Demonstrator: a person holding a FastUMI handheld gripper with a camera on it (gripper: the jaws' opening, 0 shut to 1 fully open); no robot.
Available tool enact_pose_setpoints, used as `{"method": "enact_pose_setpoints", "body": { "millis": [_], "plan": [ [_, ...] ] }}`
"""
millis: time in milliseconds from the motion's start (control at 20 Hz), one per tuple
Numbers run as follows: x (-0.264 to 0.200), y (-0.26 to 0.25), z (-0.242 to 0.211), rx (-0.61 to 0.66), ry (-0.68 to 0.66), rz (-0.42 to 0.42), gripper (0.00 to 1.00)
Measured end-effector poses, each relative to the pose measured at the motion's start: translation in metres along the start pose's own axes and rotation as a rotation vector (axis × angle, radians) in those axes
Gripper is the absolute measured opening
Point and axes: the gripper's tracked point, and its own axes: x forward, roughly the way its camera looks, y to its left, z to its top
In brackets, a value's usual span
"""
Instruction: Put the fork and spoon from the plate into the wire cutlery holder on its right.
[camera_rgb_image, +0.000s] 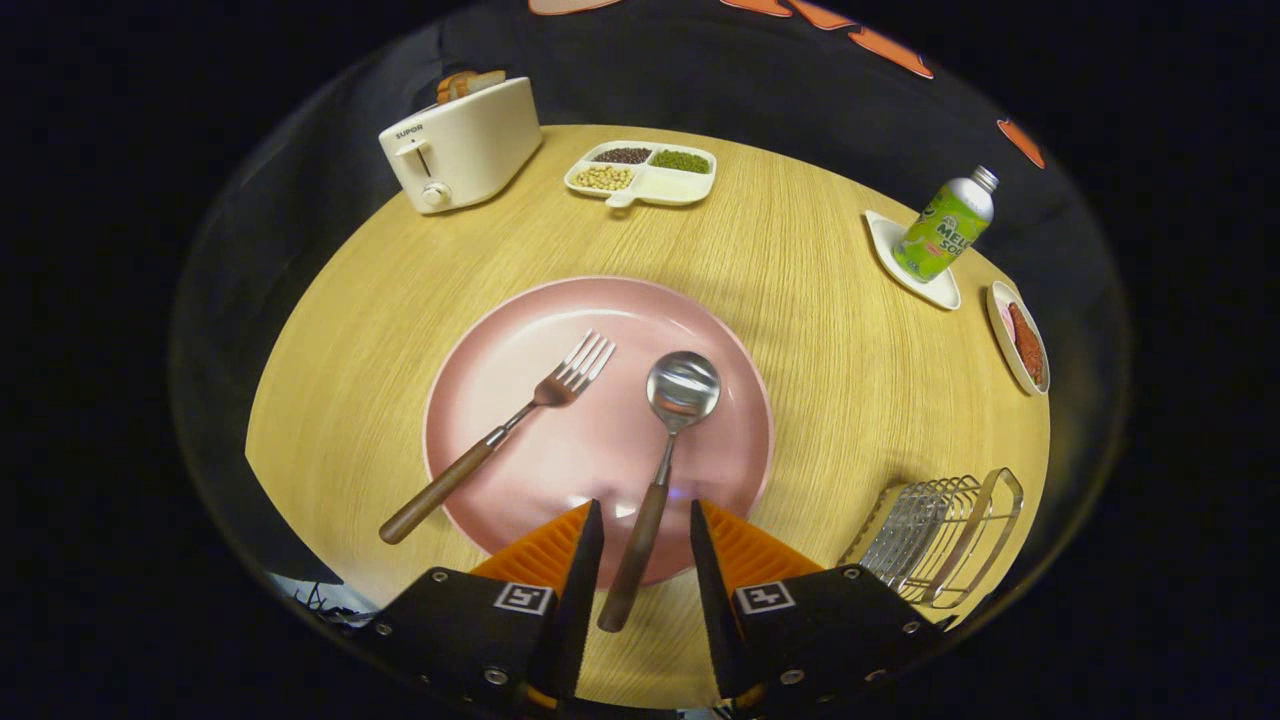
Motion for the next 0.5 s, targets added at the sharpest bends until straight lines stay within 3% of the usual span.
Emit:
{"method": "enact_pose_setpoints", "body": {
  "millis": [150,200,500],
  "plan": [
    [0.012,-0.007,-0.009,0.026,0.060,-0.039,0.31],
    [0.006,-0.012,-0.005,0.034,0.058,-0.052,0.17],
    [0.002,-0.013,-0.004,0.063,0.056,-0.010,0.05]
  ]
}}
